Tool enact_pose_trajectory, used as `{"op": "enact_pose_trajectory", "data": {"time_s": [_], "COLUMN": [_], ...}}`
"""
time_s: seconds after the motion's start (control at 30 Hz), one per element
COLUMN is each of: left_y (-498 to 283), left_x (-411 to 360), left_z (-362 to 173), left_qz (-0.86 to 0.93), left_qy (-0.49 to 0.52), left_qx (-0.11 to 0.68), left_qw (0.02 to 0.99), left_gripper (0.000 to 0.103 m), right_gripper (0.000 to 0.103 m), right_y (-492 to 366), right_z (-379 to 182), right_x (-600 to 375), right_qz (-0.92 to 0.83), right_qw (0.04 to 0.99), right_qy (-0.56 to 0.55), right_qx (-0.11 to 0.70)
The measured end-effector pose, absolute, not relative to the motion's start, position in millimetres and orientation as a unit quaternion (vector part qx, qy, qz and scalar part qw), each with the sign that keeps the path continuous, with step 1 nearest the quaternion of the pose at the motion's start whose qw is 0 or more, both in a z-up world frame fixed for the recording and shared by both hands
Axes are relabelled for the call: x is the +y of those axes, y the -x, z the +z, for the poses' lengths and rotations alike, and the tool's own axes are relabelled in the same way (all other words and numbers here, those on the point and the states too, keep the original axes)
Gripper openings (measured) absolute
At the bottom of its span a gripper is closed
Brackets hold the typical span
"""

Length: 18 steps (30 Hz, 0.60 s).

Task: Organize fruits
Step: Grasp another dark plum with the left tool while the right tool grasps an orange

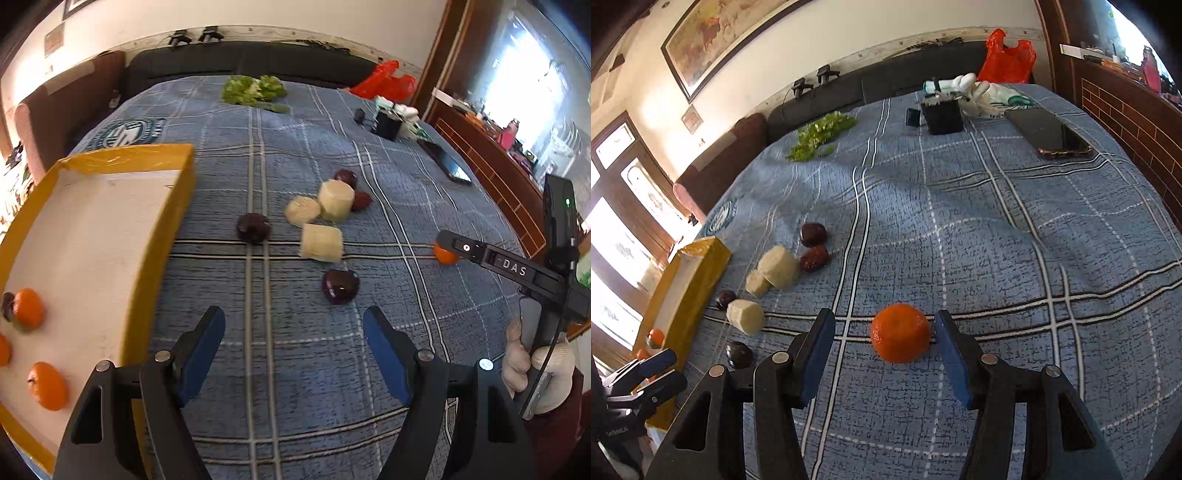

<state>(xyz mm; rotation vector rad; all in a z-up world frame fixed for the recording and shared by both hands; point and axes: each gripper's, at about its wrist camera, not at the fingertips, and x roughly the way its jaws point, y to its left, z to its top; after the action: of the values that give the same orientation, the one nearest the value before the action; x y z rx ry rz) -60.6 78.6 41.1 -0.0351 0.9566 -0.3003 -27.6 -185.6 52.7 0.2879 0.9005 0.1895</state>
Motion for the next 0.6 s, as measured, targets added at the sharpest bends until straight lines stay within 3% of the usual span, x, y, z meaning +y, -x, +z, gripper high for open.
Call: {"op": "enact_pose_trajectory", "data": {"time_s": [0.27, 0.43, 0.57, 0.6], "left_y": [37.6, 25.4, 25.9, 26.4], "left_x": [52.7, 37.6, 26.4, 25.5], "left_z": [25.0, 14.0, 11.6, 11.3], "left_qz": [-0.154, -0.164, -0.157, -0.153], "left_qy": [-0.005, -0.013, -0.035, -0.038], "left_qx": [0.466, 0.476, 0.464, 0.460], "left_qw": [0.871, 0.864, 0.871, 0.874], "left_gripper": [0.066, 0.047, 0.042, 0.035], "right_gripper": [0.060, 0.057, 0.056, 0.056], "right_y": [20.7, 23.6, 23.4, 22.8], "right_z": [40.9, 41.2, 39.7, 39.1], "right_x": [-179.3, -173.4, -171.7, -171.8], "right_qz": [0.093, 0.086, 0.082, 0.080], "right_qw": [0.884, 0.891, 0.891, 0.890], "right_qy": [-0.117, -0.094, -0.088, -0.088], "right_qx": [0.442, 0.436, 0.439, 0.440]}}
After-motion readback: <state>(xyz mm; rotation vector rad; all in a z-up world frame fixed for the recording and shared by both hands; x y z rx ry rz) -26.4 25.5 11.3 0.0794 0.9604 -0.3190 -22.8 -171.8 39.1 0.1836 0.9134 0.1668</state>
